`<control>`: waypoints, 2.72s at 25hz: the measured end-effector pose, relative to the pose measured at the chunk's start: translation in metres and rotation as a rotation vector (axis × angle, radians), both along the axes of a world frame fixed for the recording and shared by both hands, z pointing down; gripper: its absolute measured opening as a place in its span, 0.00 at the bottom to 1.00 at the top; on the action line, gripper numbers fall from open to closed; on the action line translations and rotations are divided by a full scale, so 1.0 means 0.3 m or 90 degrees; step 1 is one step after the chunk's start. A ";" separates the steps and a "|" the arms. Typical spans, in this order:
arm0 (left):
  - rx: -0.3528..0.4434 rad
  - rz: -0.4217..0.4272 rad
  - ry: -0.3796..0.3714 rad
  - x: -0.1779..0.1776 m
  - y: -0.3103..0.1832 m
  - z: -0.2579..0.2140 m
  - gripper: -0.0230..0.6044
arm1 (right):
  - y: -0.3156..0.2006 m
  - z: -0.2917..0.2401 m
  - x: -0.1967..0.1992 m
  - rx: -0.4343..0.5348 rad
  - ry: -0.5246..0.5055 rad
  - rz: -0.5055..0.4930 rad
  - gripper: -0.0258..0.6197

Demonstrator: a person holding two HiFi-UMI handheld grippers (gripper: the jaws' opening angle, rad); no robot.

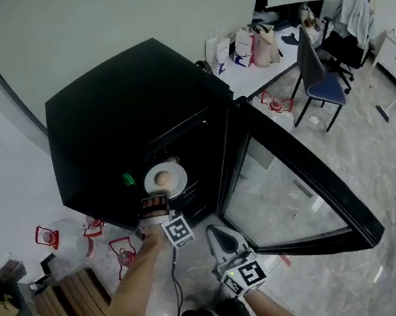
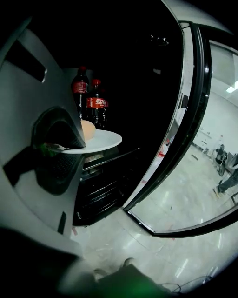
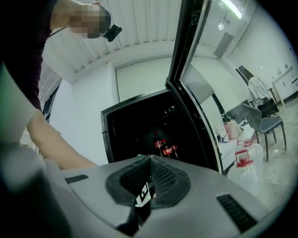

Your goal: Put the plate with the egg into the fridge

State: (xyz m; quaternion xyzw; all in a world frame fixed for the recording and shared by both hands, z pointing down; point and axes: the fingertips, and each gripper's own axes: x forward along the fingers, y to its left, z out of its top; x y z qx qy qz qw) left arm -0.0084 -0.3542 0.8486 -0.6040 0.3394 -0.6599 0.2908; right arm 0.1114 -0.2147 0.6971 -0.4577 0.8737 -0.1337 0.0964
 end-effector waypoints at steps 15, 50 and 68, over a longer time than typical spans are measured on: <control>-0.254 -0.024 0.113 0.037 0.000 0.013 0.13 | -0.094 -0.021 0.026 -0.009 -0.011 -0.009 0.05; 0.093 -0.105 0.880 0.123 0.629 -1.206 0.05 | 0.170 -0.705 -0.045 0.058 0.037 -0.070 0.05; 0.121 -0.073 0.941 0.034 0.775 -1.333 0.05 | 0.291 -0.834 -0.190 0.094 0.053 -0.081 0.05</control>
